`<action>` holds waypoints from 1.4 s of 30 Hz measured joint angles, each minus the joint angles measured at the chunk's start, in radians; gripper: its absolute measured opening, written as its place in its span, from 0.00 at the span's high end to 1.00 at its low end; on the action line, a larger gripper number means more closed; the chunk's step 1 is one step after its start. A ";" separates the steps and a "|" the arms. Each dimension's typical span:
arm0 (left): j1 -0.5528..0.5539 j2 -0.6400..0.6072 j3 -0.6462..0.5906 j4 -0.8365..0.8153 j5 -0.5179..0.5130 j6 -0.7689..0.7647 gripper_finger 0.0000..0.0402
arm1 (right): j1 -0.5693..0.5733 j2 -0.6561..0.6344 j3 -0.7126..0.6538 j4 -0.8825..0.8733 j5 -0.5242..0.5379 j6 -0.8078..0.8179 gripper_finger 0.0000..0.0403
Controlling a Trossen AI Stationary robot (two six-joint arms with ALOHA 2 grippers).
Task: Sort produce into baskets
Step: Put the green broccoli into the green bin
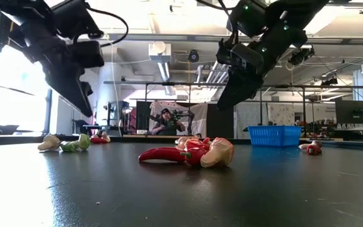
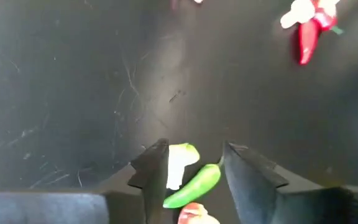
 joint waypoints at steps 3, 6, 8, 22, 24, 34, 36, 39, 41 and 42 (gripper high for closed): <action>-0.012 0.054 0.000 0.008 -0.026 -0.007 0.61 | 0.000 0.000 0.000 -0.002 0.000 -0.033 0.77; -0.026 0.118 0.000 0.027 -0.069 -0.007 0.60 | 0.000 0.000 0.000 -0.002 0.000 -0.056 0.77; -0.031 0.158 0.000 0.038 -0.077 -0.007 0.59 | 0.000 0.000 0.000 -0.002 0.000 -0.057 0.77; -0.032 0.252 0.000 0.106 -0.067 0.051 0.77 | 0.000 0.000 0.000 -0.009 0.000 -0.093 0.77; -0.031 0.250 0.000 0.130 -0.066 0.061 0.84 | 0.003 0.000 0.000 -0.016 0.000 -0.085 0.77; -0.043 0.271 0.150 0.283 -0.038 0.112 0.99 | 0.017 -0.170 -0.082 -0.109 0.157 -0.071 0.94; -0.051 0.305 0.182 0.356 0.019 0.117 0.99 | 0.018 -0.231 -0.153 -0.047 0.199 -0.051 0.98; -0.070 0.391 0.239 0.500 0.127 0.120 0.99 | 0.017 -0.312 -0.260 0.039 0.232 0.011 0.97; -0.085 0.454 0.292 0.576 0.180 0.125 1.00 | 0.017 -0.361 -0.315 0.086 0.265 0.044 0.98; -0.095 0.489 0.326 0.598 0.193 0.137 1.00 | 0.017 -0.381 -0.337 0.097 0.285 0.054 0.99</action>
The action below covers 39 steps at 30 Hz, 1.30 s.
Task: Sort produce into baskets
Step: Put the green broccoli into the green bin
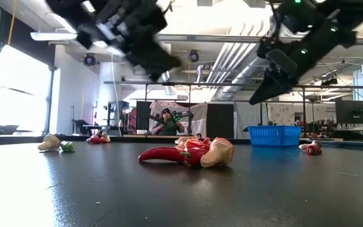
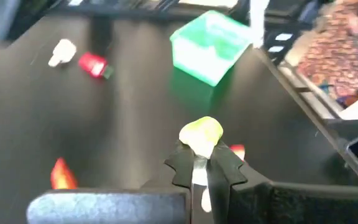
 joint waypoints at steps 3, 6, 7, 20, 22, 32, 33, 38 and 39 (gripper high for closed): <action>-0.036 0.107 0.112 0.006 0.004 0.055 1.00 | 0.000 -0.051 -0.038 0.023 0.040 0.021 0.99; -0.082 0.214 0.228 0.001 0.008 0.101 1.00 | 0.000 -0.085 -0.047 0.039 0.057 0.019 1.00; -0.095 0.248 0.269 0.007 0.007 0.113 1.00 | 0.000 -0.093 -0.049 0.035 0.060 0.016 1.00; -0.182 0.512 0.606 0.002 0.049 0.147 1.00 | 0.000 -0.111 -0.050 0.033 0.078 0.020 1.00; -0.185 0.545 0.647 0.013 0.047 0.146 1.00 | -0.001 -0.112 -0.050 0.023 0.090 0.021 1.00; -0.184 0.656 0.792 -0.011 0.017 0.136 1.00 | -0.002 -0.112 -0.050 0.024 0.168 0.039 1.00; -0.184 0.666 0.804 -0.016 0.013 0.133 1.00 | -0.002 -0.112 -0.050 0.023 0.173 0.040 1.00; -0.187 0.727 0.878 -0.040 0.011 0.126 1.00 | -0.015 -0.112 -0.050 0.022 0.204 0.055 1.00; -0.189 0.734 0.887 -0.046 0.011 0.126 1.00 | -0.020 -0.112 -0.050 0.021 0.204 0.055 1.00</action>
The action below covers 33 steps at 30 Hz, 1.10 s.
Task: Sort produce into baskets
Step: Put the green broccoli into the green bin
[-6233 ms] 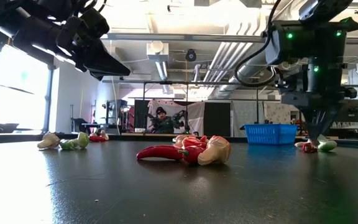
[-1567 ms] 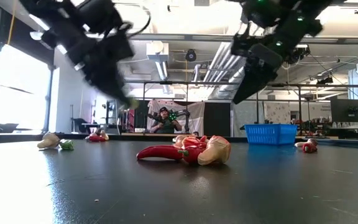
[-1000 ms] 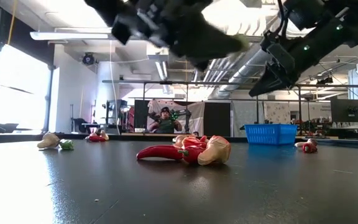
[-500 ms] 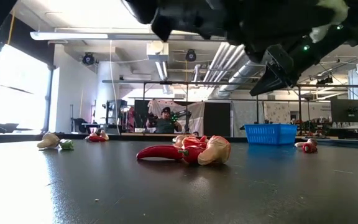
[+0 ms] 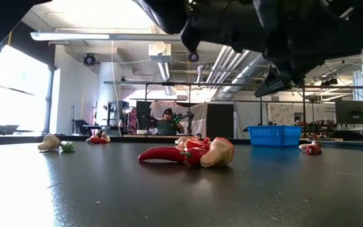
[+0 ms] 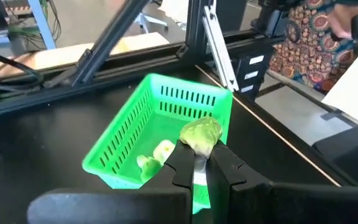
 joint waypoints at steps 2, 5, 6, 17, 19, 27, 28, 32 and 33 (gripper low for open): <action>-0.007 0.009 0.011 -0.012 0.000 0.008 1.00 | -0.005 0.000 0.000 0.003 0.001 0.000 1.00; -0.016 0.016 0.026 -0.020 0.000 0.016 1.00 | -0.014 0.000 0.000 0.003 0.000 0.000 1.00; -0.017 0.016 0.028 -0.017 -0.001 0.017 1.00 | -0.016 0.000 0.000 0.003 0.001 0.000 1.00; -0.028 0.066 0.069 0.040 -0.035 0.021 1.00 | -0.035 0.000 0.000 0.006 0.000 0.000 1.00; -0.032 0.093 0.095 0.030 -0.035 0.019 1.00 | -0.035 0.000 0.000 0.011 0.000 0.000 1.00; -0.040 0.175 0.212 -0.083 -0.029 0.021 1.00 | -0.035 0.000 0.000 0.012 -0.002 -0.001 1.00; -0.040 0.178 0.219 -0.088 -0.029 0.021 1.00 | -0.035 0.000 0.000 0.012 -0.002 -0.001 1.00; -0.039 0.178 0.223 -0.090 -0.045 0.021 0.99 | -0.035 0.000 0.000 0.012 -0.002 -0.008 1.00; -0.039 0.178 0.223 -0.094 -0.053 0.020 0.98 | -0.035 0.000 0.000 0.011 -0.002 -0.008 1.00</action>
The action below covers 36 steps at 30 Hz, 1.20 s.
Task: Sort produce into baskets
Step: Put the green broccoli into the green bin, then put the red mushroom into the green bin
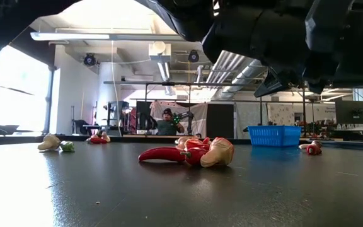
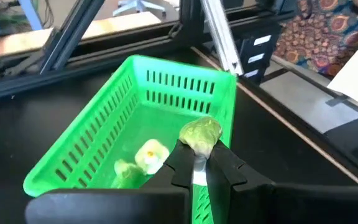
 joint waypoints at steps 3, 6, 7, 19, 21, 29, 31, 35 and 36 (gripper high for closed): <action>0.000 0.000 0.000 -0.003 -0.049 0.004 0.94 | 0.000 0.000 0.000 0.000 0.000 0.000 1.00; 0.000 0.000 0.000 -0.009 -0.053 0.005 0.88 | 0.000 0.000 0.000 0.000 0.000 0.000 1.00; 0.000 0.000 0.000 -0.014 -0.053 0.005 0.86 | 0.000 0.000 0.000 0.000 0.000 0.000 1.00; 0.010 -0.023 -0.003 -0.048 -0.033 0.021 0.79 | 0.000 0.000 0.000 0.000 0.000 -0.013 1.00; 0.021 -0.044 -0.003 -0.062 -0.029 0.025 0.84 | 0.000 0.000 0.000 -0.001 0.000 -0.019 1.00; 0.068 -0.089 -0.015 -0.111 0.053 0.065 0.99 | 0.000 0.000 0.000 -0.011 0.000 -0.019 1.00; 0.075 -0.112 -0.043 -0.116 0.075 0.070 1.00 | 0.000 0.000 0.000 -0.014 0.000 -0.019 1.00; 0.080 -0.180 -0.137 -0.164 0.090 0.150 1.00 | 0.001 0.000 0.000 -0.016 0.000 -0.030 1.00; 0.080 -0.199 -0.163 -0.180 0.089 0.180 1.00 | 0.001 0.000 0.000 -0.016 0.000 -0.033 1.00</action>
